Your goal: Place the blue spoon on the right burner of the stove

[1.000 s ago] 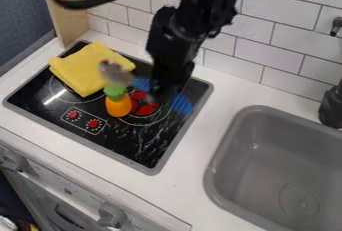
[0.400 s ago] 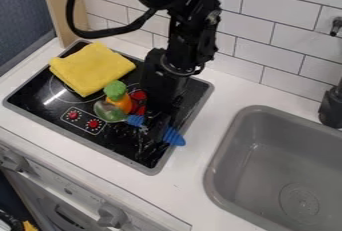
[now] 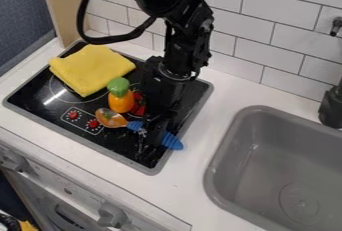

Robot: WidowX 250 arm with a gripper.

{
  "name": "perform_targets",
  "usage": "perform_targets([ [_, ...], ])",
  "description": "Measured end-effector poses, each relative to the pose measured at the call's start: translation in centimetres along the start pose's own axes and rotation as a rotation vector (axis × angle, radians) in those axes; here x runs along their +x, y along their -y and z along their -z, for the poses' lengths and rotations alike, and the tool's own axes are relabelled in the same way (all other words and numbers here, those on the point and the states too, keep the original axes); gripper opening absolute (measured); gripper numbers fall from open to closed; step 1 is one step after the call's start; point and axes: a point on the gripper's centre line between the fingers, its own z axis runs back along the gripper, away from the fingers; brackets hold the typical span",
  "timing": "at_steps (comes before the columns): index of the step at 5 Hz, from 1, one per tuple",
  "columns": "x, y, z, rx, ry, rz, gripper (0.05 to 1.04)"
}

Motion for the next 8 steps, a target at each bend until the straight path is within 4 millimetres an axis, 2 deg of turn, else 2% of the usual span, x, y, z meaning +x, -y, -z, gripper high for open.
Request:
perform_targets([
  [3,0.5,3.5,-1.9,-0.056,-0.002,0.033,0.405],
  [6,0.3,6.7,-1.3,-0.031,-0.002,0.098,0.405],
  [7,0.8,7.2,-1.6,-0.04,-0.005,0.087,0.405],
  [8,0.7,6.3,-1.1,-0.031,-0.007,0.071,0.405],
])
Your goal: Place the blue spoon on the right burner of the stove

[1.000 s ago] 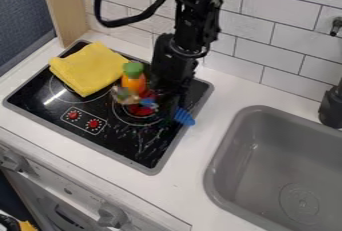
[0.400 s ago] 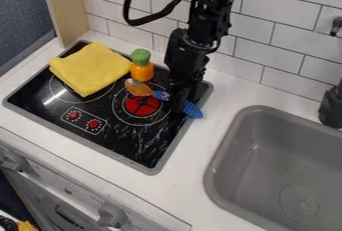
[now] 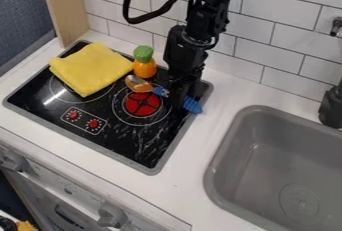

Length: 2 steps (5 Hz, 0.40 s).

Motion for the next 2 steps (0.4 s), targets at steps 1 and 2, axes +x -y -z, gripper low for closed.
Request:
perform_targets([
  [1,-0.6,-1.0,0.0,-0.006,-0.008,0.007,0.405],
  [2,-2.0,-1.9,-0.4,-0.017,0.009,0.024,0.405],
])
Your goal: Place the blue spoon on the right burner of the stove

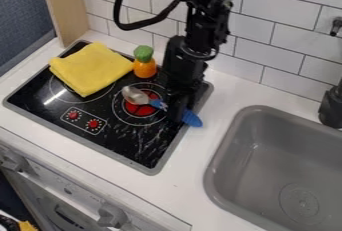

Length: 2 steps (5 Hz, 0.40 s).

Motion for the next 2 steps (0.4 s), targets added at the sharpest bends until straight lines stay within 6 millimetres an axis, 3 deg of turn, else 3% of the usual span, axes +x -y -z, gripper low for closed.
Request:
perform_targets([
  [1,-0.55,-0.45,0.32,0.006,0.002,0.011,0.471],
  [2,-0.48,-0.24,-0.03,0.006,0.012,0.025,0.785],
])
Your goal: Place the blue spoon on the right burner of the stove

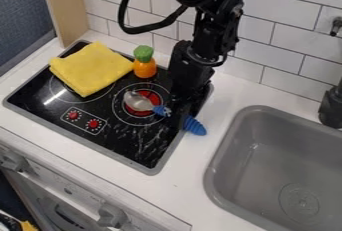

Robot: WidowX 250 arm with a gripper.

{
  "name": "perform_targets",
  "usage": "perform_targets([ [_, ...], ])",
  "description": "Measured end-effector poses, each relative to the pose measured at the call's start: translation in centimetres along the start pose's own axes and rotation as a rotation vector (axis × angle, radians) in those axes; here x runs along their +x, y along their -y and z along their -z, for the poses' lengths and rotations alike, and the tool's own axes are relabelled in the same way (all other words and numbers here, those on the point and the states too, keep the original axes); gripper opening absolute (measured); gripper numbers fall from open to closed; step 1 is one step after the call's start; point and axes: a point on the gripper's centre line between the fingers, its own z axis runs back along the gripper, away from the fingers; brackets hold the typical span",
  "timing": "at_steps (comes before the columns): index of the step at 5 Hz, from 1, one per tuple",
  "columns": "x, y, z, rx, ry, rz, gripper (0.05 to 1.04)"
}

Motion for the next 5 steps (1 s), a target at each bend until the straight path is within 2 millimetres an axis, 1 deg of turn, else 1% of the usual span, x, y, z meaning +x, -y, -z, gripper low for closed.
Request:
perform_targets([
  [1,0.0,0.0,0.0,0.003,0.002,-0.005,1.003],
  [2,0.0,-0.2,0.0,0.01,0.005,-0.012,1.006],
  [3,0.6,-0.7,-1.2,-0.018,0.024,-0.029,1.0],
  [4,1.8,-1.4,-4.7,-0.123,0.056,-0.052,1.0],
  [5,1.8,-1.4,-4.8,-0.126,0.058,-0.052,1.0],
])
